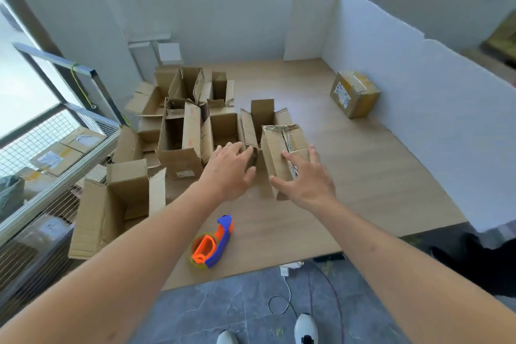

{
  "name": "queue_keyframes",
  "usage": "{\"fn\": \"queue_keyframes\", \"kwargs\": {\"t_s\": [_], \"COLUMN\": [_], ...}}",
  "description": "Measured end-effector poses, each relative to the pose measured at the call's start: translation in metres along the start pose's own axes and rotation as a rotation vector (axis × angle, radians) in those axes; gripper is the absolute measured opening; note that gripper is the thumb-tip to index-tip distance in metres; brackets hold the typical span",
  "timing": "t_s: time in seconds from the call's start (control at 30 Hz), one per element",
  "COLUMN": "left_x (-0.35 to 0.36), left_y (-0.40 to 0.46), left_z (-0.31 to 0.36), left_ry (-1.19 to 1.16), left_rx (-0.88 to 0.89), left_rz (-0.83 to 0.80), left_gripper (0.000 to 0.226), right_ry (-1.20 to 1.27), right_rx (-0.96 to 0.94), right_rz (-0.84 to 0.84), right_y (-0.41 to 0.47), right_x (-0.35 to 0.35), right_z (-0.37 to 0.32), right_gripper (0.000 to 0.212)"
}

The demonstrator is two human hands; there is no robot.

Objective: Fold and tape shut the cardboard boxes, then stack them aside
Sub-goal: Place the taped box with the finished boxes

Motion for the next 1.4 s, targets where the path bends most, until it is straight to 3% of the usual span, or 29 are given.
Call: {"fn": "queue_keyframes", "kwargs": {"t_s": [0.37,0.83,1.07,1.4], "left_x": [-0.067,-0.025,-0.005,0.058], "left_y": [0.049,0.135,0.189,0.304], "left_z": [0.090,0.286,0.328,0.330], "left_ry": [0.048,0.025,0.068,0.030], "left_rx": [0.038,-0.021,-0.013,0.033], "left_rz": [0.073,0.042,-0.011,-0.092], "left_gripper": [0.053,0.052,0.052,0.050], "right_ry": [0.049,0.061,0.092,0.018], "right_rx": [0.027,0.058,0.079,0.175], "right_rz": [0.148,0.123,0.090,0.070], "right_y": [0.015,0.050,0.098,0.198], "right_x": [-0.112,-0.204,-0.210,-0.179], "right_z": [0.054,0.242,0.302,0.354], "right_gripper": [0.078,0.075,0.077,0.075]}}
Point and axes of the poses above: each hand's wrist, its own y-axis towards the middle knuckle, its own x-axis out of the palm, z = x × y, the point moved 7 cm from there along y, towards the middle knuckle, and after that the axes turned 2 degrees about z, right-handed, at the moved point
